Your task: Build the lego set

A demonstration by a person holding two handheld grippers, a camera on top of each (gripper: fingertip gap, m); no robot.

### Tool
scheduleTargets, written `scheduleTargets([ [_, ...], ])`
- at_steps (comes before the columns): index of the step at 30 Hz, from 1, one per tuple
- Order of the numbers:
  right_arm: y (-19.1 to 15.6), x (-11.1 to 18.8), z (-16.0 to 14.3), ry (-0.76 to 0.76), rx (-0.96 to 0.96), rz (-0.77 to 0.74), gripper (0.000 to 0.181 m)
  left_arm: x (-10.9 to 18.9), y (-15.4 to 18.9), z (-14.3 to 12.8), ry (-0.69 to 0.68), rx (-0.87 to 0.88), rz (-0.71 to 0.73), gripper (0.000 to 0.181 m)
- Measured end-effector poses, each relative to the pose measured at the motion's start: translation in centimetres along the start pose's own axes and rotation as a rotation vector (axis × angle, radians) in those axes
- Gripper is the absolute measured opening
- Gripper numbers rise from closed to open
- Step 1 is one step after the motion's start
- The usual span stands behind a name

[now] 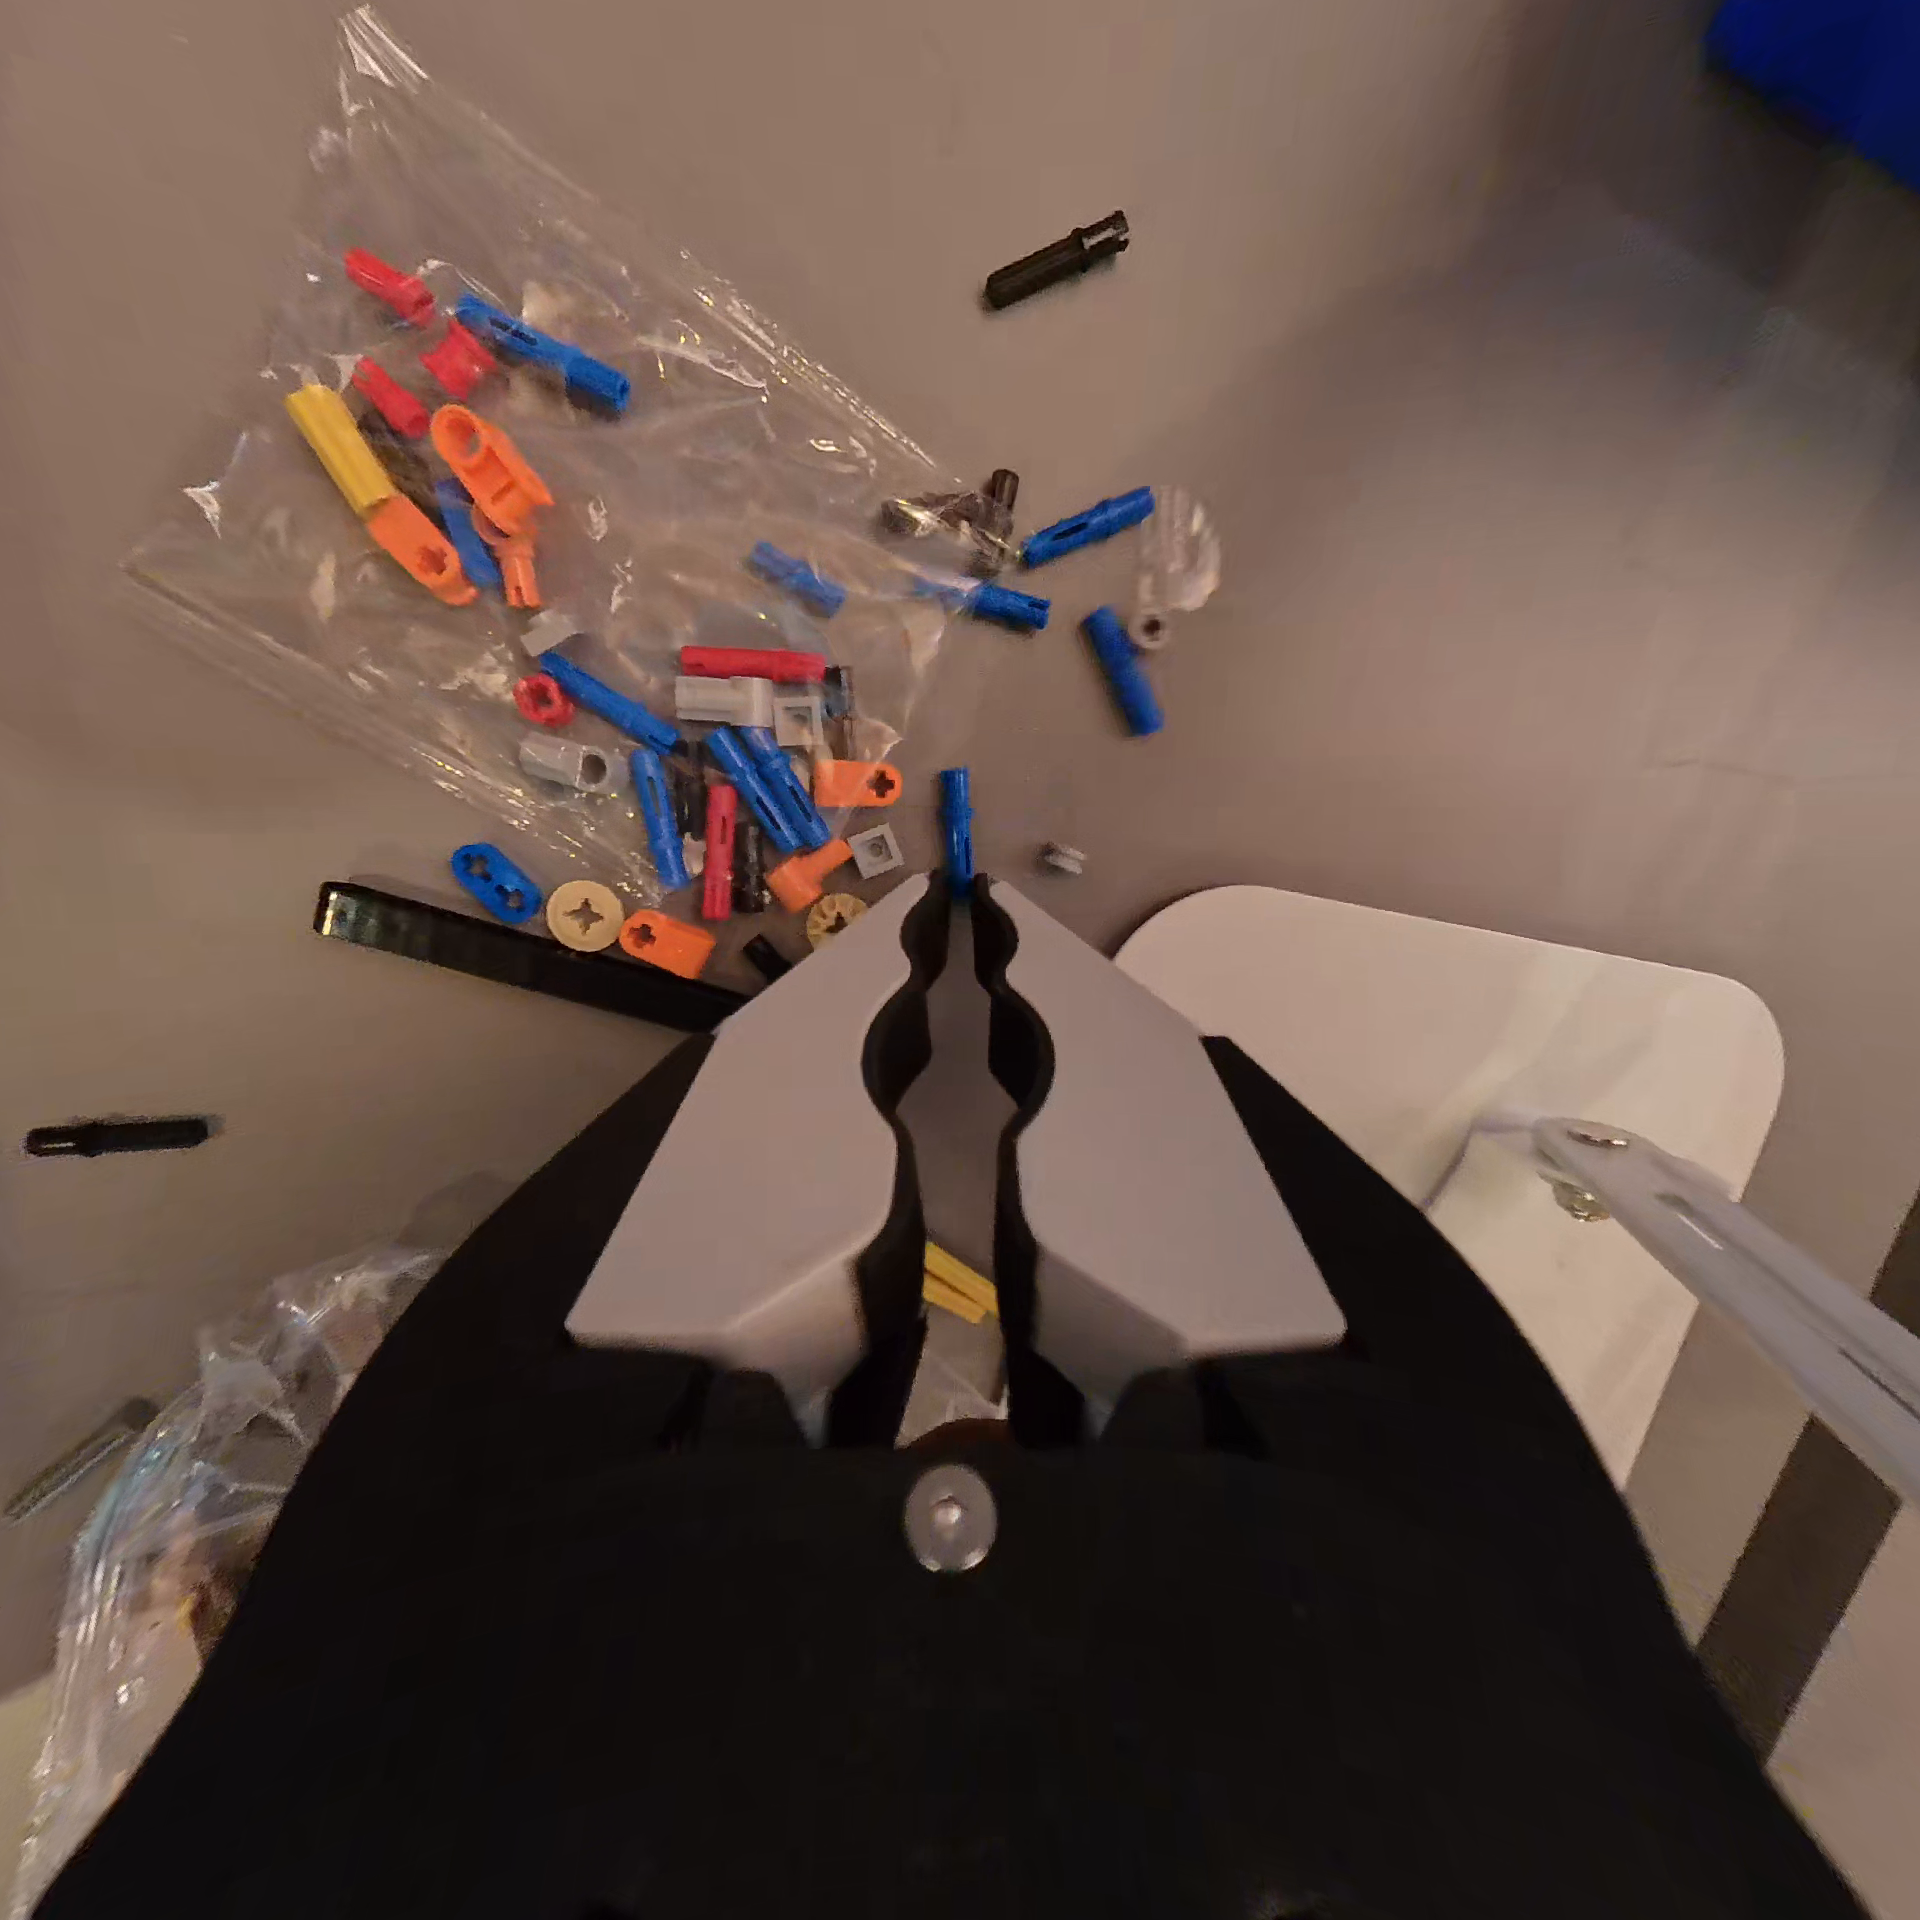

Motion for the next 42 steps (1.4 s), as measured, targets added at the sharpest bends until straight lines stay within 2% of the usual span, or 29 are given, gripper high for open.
scheduleTargets([
  [5,-0.7,0.5,-0.9,0.019,-0.079,-0.002,0.000,-0.1,0.1,0.1,0.007,-0.001,-0.002,0.034],
  [9,-1.7,2.1,-1.5,0.075,-0.147,-0.010,0.000,0.0,0.0,0.2,0.025,0.002,0.002,0.034],
  [18,-4.6,8.8,-1.5,0.215,-0.276,-0.085,0.000,0.8,-0.6,0.7,0.066,-0.002,0.036,0.033],
  [25,-8.6,12.7,-2.6,0.345,-0.425,-0.055,0.000,0.6,0.1,1.3,0.063,-0.037,0.032,0.034],
  [31,-12.4,14.4,-2.9,0.390,-0.461,-0.120,0.000,2.7,-0.8,2.6,0.210,0.022,0.083,0.034],
  [34,-13.9,14.9,-2.7,0.422,-0.494,-0.122,0.001,4.0,-1.2,3.3,0.317,0.059,0.101,0.025],
  [42,-16.8,15.4,-2.1,0.462,-0.567,-0.134,0.001,4.8,-1.6,4.2,0.451,0.171,-0.013,0.025],
])
Point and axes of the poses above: each gripper's, where its closed fingertips meet, x back along the fingers, z out of its top, y = z × x across the jaws, the point moved 9 cm from there along x, back along the fingers, and after that the axes turned 9 degrees about -z, right-handed, at the moved point
